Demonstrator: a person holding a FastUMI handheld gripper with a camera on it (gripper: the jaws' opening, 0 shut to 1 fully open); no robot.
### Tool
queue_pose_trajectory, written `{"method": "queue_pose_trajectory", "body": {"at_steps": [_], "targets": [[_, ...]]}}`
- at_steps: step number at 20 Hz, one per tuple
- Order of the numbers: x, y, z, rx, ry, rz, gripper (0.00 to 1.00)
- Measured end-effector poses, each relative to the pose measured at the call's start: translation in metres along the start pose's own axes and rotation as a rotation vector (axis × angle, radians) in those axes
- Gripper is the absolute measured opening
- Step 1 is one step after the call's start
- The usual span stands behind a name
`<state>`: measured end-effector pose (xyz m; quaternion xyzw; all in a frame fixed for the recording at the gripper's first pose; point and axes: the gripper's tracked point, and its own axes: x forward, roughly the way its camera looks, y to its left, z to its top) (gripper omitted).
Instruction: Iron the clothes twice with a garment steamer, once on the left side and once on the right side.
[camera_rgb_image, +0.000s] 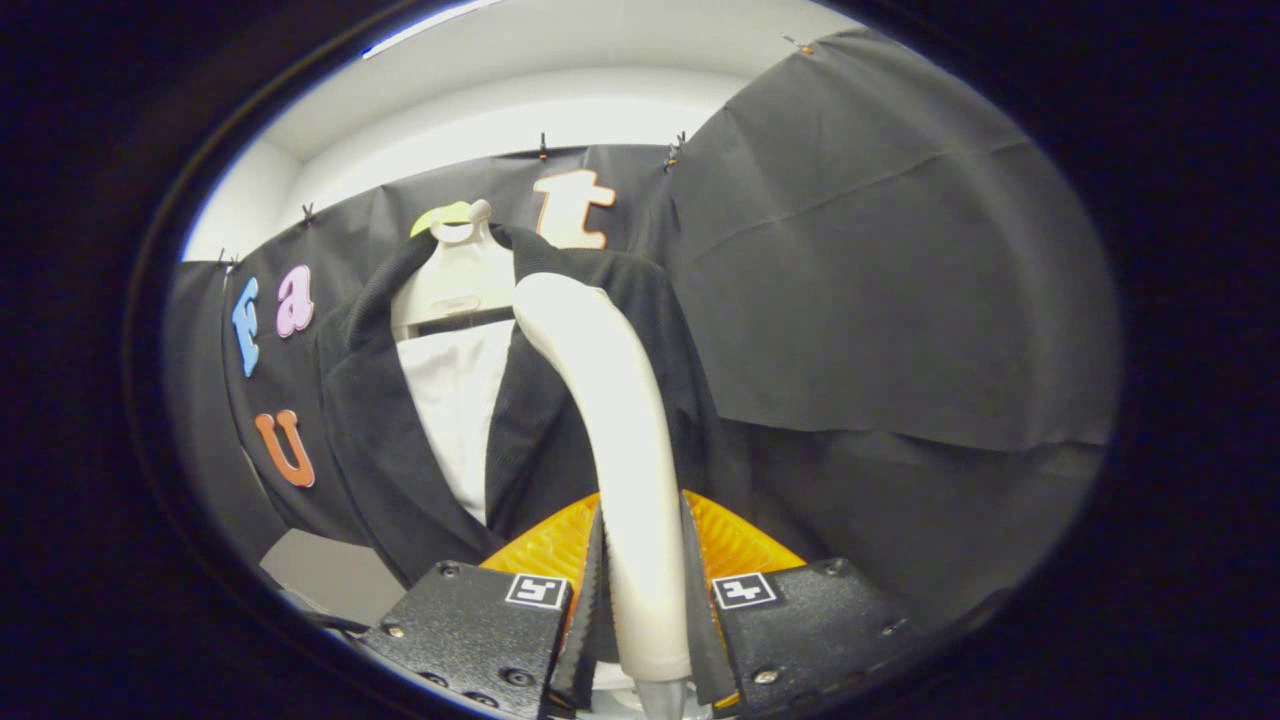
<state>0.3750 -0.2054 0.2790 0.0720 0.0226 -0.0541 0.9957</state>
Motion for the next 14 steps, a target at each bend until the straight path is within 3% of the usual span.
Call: {"method": "queue_pose_trajectory", "body": {"at_steps": [7,14], "targets": [[0.014,0.001,-0.016,-0.065,0.011,-0.084,0.40],[-0.003,0.011,-0.066,-0.081,0.093,-0.080,0.40]]}}
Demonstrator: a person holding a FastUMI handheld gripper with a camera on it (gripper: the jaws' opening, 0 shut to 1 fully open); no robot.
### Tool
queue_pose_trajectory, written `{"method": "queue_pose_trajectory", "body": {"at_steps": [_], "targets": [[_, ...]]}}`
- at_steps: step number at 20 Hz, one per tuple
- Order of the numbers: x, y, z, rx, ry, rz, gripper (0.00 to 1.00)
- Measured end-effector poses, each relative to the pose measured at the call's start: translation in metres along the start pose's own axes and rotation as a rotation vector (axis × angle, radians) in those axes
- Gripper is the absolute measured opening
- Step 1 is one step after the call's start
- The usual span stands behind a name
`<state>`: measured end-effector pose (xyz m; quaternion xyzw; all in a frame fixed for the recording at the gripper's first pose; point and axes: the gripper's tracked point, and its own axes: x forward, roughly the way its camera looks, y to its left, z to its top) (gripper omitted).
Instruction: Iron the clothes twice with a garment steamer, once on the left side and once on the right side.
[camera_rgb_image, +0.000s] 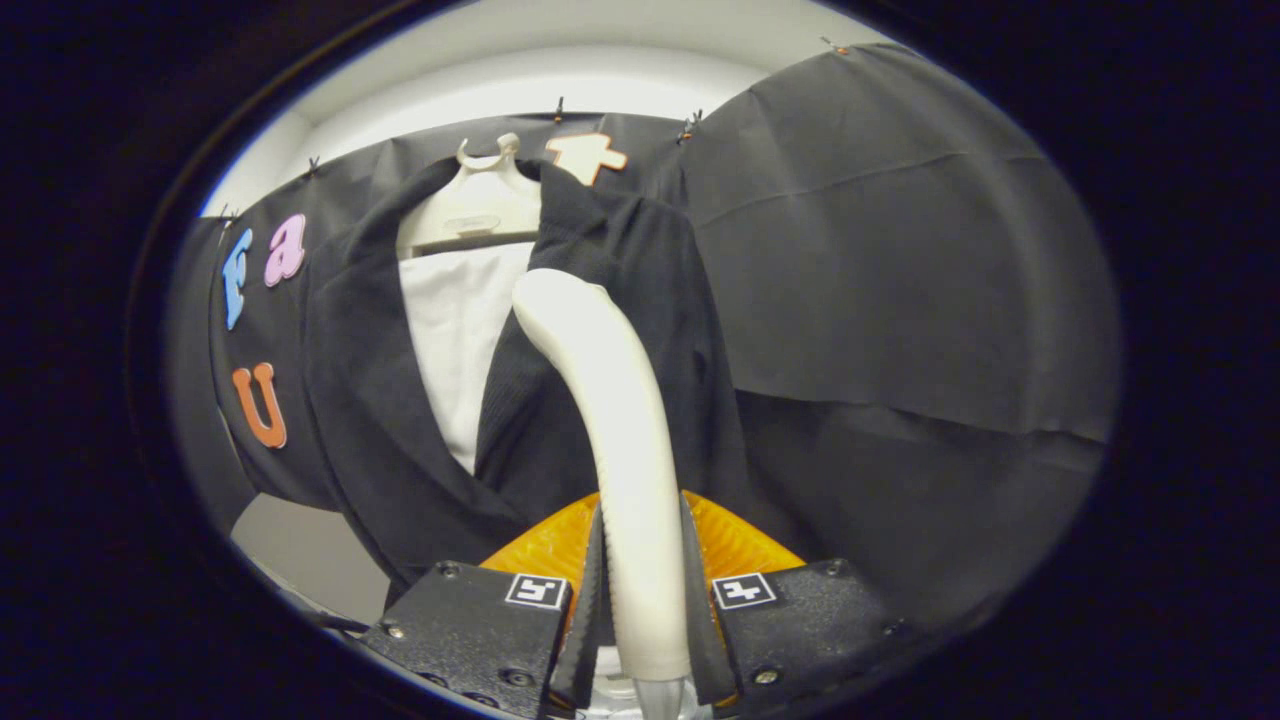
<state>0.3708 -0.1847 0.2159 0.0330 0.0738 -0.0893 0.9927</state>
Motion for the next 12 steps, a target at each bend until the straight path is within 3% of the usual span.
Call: {"method": "queue_pose_trajectory", "body": {"at_steps": [12], "targets": [[-0.007,0.019,-0.089,-0.024,0.126,-0.054,0.40]]}}
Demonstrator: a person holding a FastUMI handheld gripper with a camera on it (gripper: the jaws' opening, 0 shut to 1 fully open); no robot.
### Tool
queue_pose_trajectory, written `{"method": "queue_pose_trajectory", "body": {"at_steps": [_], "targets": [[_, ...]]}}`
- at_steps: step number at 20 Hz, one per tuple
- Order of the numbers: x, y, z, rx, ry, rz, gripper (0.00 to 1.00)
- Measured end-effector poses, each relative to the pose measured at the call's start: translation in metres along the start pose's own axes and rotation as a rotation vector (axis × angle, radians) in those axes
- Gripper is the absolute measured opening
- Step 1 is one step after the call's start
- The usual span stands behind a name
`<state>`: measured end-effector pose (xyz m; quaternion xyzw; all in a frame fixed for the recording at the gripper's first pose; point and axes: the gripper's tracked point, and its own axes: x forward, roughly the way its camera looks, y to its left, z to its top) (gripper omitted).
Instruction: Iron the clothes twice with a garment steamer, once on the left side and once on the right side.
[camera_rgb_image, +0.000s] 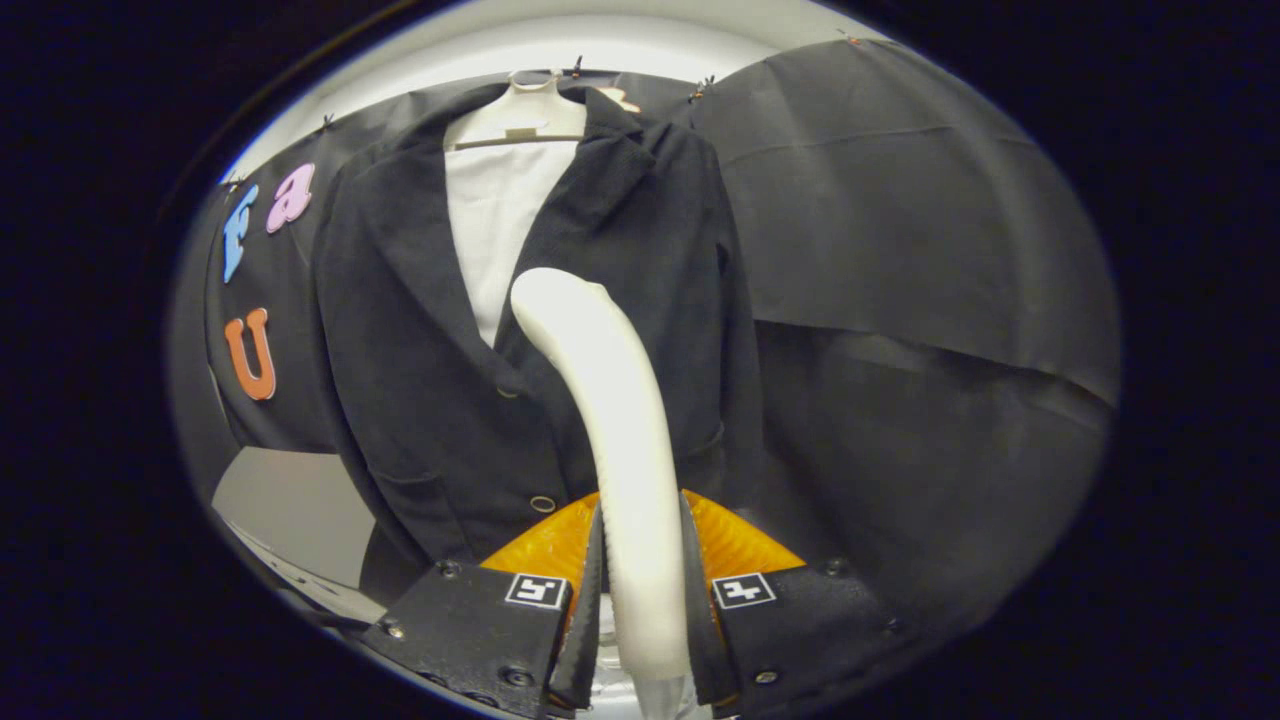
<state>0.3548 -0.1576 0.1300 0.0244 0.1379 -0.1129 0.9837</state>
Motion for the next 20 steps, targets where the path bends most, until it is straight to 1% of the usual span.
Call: {"method": "queue_pose_trajectory", "body": {"at_steps": [4,11,18,20], "targets": [[0.006,0.000,-0.030,-0.009,0.040,-0.030,0.40],[0.024,0.010,-0.096,-0.043,0.136,-0.039,0.40],[0.041,0.007,-0.152,-0.046,0.213,-0.063,0.40],[0.043,0.006,-0.162,-0.046,0.233,-0.065,0.40]]}}
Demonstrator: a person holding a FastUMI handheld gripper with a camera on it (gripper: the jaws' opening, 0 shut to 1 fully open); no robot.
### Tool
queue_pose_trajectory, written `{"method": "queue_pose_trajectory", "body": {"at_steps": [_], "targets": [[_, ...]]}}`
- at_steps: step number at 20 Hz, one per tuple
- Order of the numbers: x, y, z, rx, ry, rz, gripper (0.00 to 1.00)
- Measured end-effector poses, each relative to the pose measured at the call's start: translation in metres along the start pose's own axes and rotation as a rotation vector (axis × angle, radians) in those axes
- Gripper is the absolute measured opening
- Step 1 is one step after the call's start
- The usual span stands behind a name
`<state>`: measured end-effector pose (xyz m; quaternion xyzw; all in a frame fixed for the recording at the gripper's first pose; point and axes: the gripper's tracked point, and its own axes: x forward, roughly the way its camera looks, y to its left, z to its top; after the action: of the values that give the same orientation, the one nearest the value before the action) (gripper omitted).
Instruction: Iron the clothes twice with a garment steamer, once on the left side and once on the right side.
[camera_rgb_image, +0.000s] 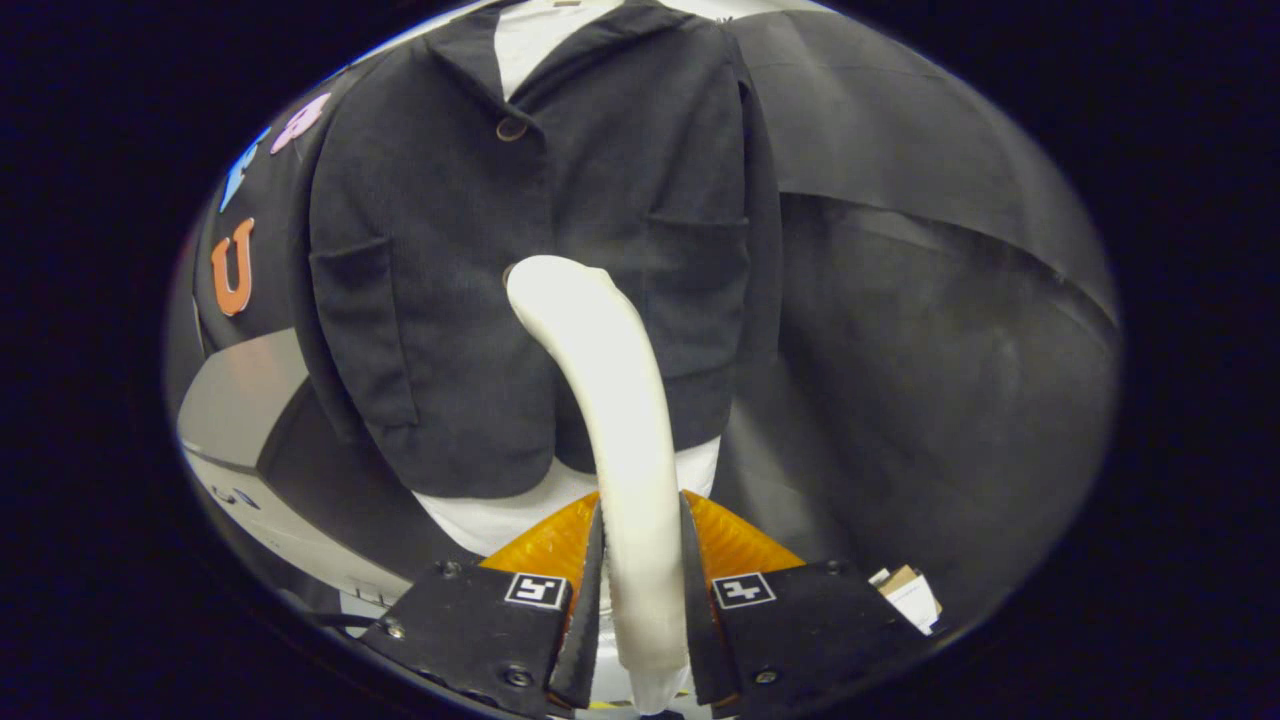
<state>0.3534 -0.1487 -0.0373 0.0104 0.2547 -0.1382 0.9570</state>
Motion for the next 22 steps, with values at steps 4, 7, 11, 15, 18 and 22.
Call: {"method": "queue_pose_trajectory", "body": {"at_steps": [4,7,11,15,18,22], "targets": [[0.010,-0.008,-0.024,-0.009,0.021,0.000,0.40],[0.014,-0.010,-0.031,-0.004,0.025,0.007,0.40],[0.018,-0.014,-0.041,0.000,0.026,0.009,0.40],[0.024,-0.013,-0.058,0.007,0.053,0.014,0.40],[0.024,-0.009,-0.065,0.012,0.067,0.026,0.40],[0.023,-0.007,-0.067,0.006,0.067,0.059,0.40]]}}
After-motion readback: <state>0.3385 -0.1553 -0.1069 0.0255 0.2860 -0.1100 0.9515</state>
